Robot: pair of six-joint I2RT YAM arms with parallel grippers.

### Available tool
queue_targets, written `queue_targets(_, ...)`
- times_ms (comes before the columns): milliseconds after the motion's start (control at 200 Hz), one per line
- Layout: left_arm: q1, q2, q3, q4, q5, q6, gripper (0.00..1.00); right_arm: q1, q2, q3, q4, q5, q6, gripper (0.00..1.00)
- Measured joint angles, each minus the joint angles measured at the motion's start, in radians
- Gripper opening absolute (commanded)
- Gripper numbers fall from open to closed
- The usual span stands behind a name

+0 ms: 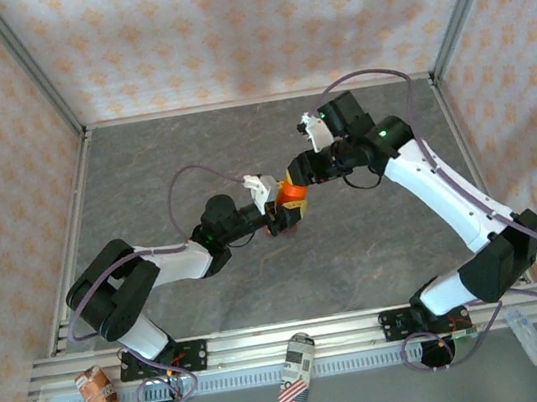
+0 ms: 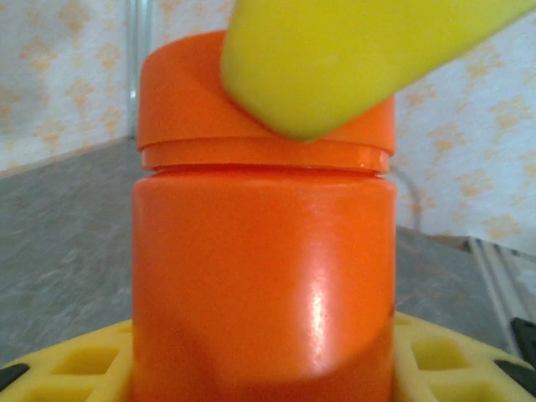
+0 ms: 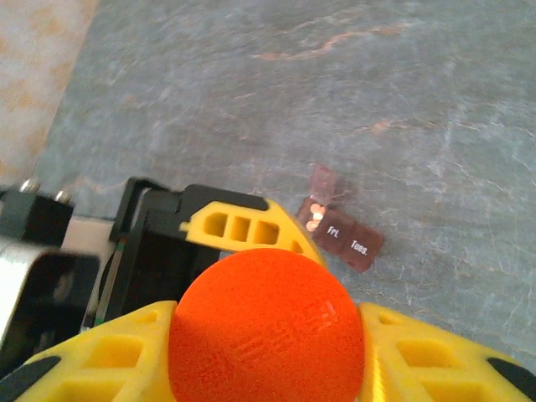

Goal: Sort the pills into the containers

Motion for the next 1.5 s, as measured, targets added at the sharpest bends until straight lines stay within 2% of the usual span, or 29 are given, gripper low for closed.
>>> queue_targets(205,-0.022,-0.006,-0.009,-0.068,-0.167,0.104,0.0,0.08,0.014,-0.054,0.105,0.195,0.246,0.38)
queue_targets(325,-0.037,-0.006,-0.025,-0.087,-0.273,0.144,0.0,0.108,0.028,-0.097,0.182,0.256,0.364,0.38)
queue_targets(470,-0.041,-0.006,-0.031,-0.098,-0.346,0.168,0.0,0.129,0.056,-0.101,0.224,0.303,0.439,0.4)
queue_targets(550,-0.043,-0.006,-0.031,-0.096,-0.362,0.168,0.0,0.13,0.059,-0.093,0.227,0.313,0.449,0.46)
queue_targets(636,-0.045,-0.006,-0.031,-0.077,-0.372,0.168,0.0,0.127,0.059,-0.082,0.222,0.311,0.457,0.65)
queue_targets(716,-0.055,-0.006,-0.031,-0.025,-0.371,0.167,0.0,0.109,0.056,-0.071,0.218,0.269,0.446,0.77)
queue_targets(826,-0.065,-0.006,-0.031,0.028,-0.367,0.167,0.0,0.048,0.027,-0.059,0.201,0.22,0.432,0.85)
queue_targets(1011,-0.059,-0.006,-0.031,0.051,-0.313,0.162,0.0,-0.061,-0.079,0.01,0.154,0.173,0.351,0.87)
queue_targets(1181,-0.038,-0.008,-0.031,0.063,-0.235,0.13,0.0,-0.109,-0.142,0.04,0.13,0.123,0.261,0.87)
queue_targets(1501,-0.007,-0.015,-0.03,0.07,-0.071,0.039,0.0,-0.127,-0.064,0.042,0.016,-0.112,-0.005,0.86)
